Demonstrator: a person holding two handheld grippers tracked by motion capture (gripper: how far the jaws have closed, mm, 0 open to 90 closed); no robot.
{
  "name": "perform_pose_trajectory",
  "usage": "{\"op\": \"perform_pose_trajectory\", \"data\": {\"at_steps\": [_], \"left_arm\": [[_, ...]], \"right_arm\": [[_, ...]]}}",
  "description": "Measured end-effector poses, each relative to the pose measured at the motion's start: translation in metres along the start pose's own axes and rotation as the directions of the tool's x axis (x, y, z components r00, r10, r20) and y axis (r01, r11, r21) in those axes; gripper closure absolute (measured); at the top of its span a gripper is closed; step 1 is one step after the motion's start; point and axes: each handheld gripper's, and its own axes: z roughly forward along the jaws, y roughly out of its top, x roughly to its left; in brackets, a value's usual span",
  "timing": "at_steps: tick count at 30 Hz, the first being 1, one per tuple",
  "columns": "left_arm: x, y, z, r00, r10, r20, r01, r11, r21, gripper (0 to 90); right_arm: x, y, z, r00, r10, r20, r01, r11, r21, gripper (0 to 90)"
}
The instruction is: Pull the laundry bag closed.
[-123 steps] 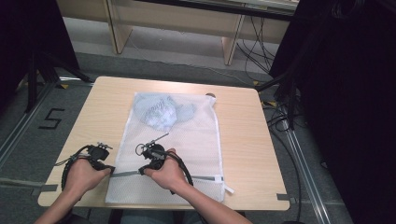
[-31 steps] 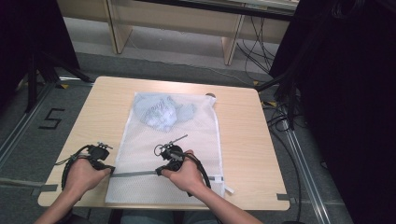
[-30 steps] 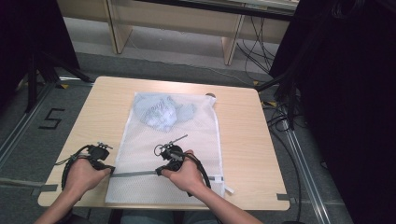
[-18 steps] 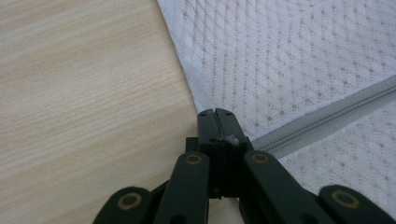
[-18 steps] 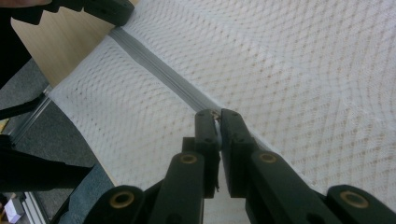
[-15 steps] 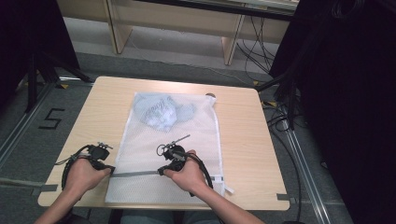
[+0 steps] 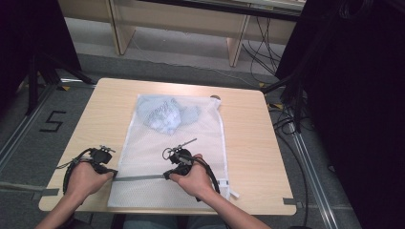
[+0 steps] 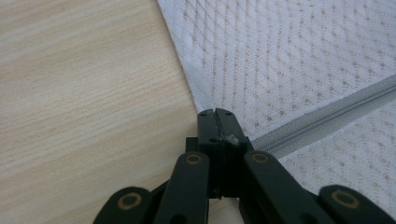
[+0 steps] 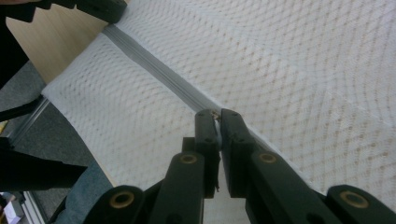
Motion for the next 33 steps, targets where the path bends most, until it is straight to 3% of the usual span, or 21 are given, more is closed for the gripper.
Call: {"op": "perform_pose_trajectory", "data": {"at_steps": [1,7,16,33], "left_arm": [[-0.0002,-0.0001,0.0003,1.0,-0.005,0.0,0.005,1.0,-0.004,89.9],[-0.0001,-0.0001,0.0001,1.0,-0.006,0.001,0.006,1.0,-0.002,90.0],[-0.0001,-0.0001,0.0001,1.0,-0.005,0.001,0.005,1.0,-0.002,89.9],[-0.0001,0.0,0.0001,1.0,-0.007,0.001,0.007,1.0,-0.002,89.9]], "right_arm": [[-0.0017,-0.0001,0.0005,0.9998,-0.021,-0.001,0.021,1.0,-0.017,87.0],[-0.0036,-0.003,-0.0019,1.0,0.006,0.001,-0.006,1.0,-0.005,87.0],[-0.0047,-0.0053,-0.004,0.9997,-0.021,0.007,0.022,1.0,-0.02,87.0],[-0.0084,-0.0097,-0.0085,0.9997,-0.002,0.026,0.002,1.0,-0.015,87.0]]}}
